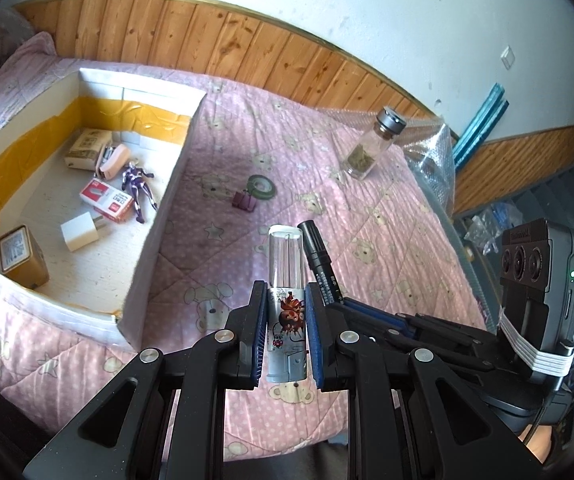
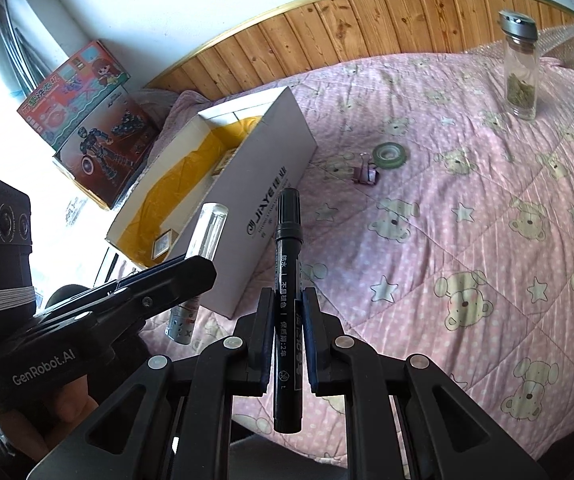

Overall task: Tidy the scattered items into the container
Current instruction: 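Lift the tube and marker and carry both over the white box, then open the left tool dropping the tube while the right tool releases the marker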

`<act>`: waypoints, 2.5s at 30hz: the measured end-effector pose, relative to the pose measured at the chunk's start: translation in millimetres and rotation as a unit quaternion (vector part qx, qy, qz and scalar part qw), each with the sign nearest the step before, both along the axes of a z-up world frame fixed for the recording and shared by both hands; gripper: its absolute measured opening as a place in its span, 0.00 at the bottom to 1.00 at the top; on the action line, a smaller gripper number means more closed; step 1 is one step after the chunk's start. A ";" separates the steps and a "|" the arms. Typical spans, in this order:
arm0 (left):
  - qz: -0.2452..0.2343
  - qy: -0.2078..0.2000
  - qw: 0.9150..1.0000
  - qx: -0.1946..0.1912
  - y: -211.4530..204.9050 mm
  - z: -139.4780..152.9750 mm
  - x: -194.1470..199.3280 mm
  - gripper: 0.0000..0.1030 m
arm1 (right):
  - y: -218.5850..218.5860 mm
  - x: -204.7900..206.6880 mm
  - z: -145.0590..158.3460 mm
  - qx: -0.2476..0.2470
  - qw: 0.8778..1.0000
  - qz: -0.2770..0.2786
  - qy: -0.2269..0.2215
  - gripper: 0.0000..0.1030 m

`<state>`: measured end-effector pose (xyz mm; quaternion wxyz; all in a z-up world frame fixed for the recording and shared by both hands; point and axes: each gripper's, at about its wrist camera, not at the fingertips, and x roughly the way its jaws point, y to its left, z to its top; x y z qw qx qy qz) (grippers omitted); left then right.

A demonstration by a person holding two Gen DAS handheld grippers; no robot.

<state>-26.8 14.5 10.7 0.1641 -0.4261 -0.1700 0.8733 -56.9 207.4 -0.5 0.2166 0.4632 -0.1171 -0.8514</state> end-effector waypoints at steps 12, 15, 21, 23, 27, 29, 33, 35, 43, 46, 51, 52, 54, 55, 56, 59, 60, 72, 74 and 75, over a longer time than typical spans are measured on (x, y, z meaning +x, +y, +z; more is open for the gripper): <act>0.036 0.020 0.999 0.024 -41.0 15.5 -1.3 0.18 | -28.8 -8.5 28.3 0.011 0.999 0.027 0.029 0.14; 0.044 0.024 0.998 0.028 -51.6 18.4 -1.2 0.18 | -40.2 -10.5 34.5 0.014 0.999 0.037 0.035 0.14; 0.056 0.031 0.997 0.033 -71.0 22.5 -3.4 0.18 | -62.3 -14.7 45.2 0.019 0.997 0.054 0.046 0.14; 0.060 0.033 0.997 0.033 -77.5 23.8 -4.4 0.18 | -69.1 -16.1 47.9 0.020 0.997 0.058 0.048 0.14; 0.067 0.042 0.996 0.034 -89.9 27.5 -6.8 0.18 | -82.3 -17.7 53.6 0.021 0.996 0.067 0.053 0.14; 0.071 0.046 0.996 0.033 -96.3 29.4 -8.1 0.18 | -89.0 -19.1 56.2 0.022 0.996 0.072 0.055 0.14; 0.079 0.051 0.995 0.033 -108.9 32.6 -11.5 0.18 | -102.0 -23.1 59.9 0.023 0.995 0.080 0.057 0.14; 0.082 0.054 0.995 0.032 -115.5 33.6 -12.8 0.18 | -108.4 -24.8 61.1 0.025 0.994 0.084 0.058 0.14; 0.094 0.050 0.994 0.029 -140.6 30.7 -19.3 0.18 | -129.1 -34.2 59.5 0.026 0.994 0.093 0.054 0.14; 0.096 0.051 0.994 0.026 -148.3 30.4 -22.7 0.18 | -136.7 -39.2 57.8 0.025 0.994 0.095 0.050 0.14; 0.102 0.050 0.993 0.024 -163.7 30.0 -32.6 0.18 | -148.7 -48.2 54.7 0.031 0.994 0.098 0.048 0.14; 0.103 0.049 0.993 0.025 -166.7 29.5 -34.2 0.18 | -150.9 -50.1 54.1 0.031 0.994 0.098 0.047 0.14; 0.106 0.045 0.993 0.023 -172.1 27.8 -39.0 0.18 | -155.4 -53.9 52.8 0.033 0.993 0.100 0.046 0.14; 0.107 0.043 0.993 0.023 -175.2 26.4 -41.8 0.18 | -157.8 -55.4 52.2 0.033 0.993 0.100 0.045 0.14; 0.108 0.041 0.993 0.023 -177.8 25.2 -43.7 0.18 | -160.2 -57.2 51.5 0.034 0.993 0.101 0.044 0.14; 0.112 0.035 0.993 0.021 -185.0 21.0 -49.9 0.18 | -165.7 -62.9 48.3 0.037 0.993 0.105 0.041 0.14; 0.113 0.033 0.993 0.021 -187.7 19.7 -52.1 0.18 | -167.7 -64.2 47.0 0.038 0.993 0.106 0.040 0.14; 0.129 -0.014 0.991 0.001 -213.0 -1.7 -80.8 0.18 | -190.6 -78.4 28.2 0.063 0.990 0.124 0.024 0.14; 0.132 -0.027 0.991 0.001 -215.3 -5.8 -86.4 0.18 | -193.4 -80.2 23.5 0.068 0.989 0.127 0.020 0.14; 0.132 -0.031 0.991 0.001 -216.3 -7.4 -88.8 0.18 | -195.3 -80.9 21.3 0.071 0.989 0.129 0.019 0.14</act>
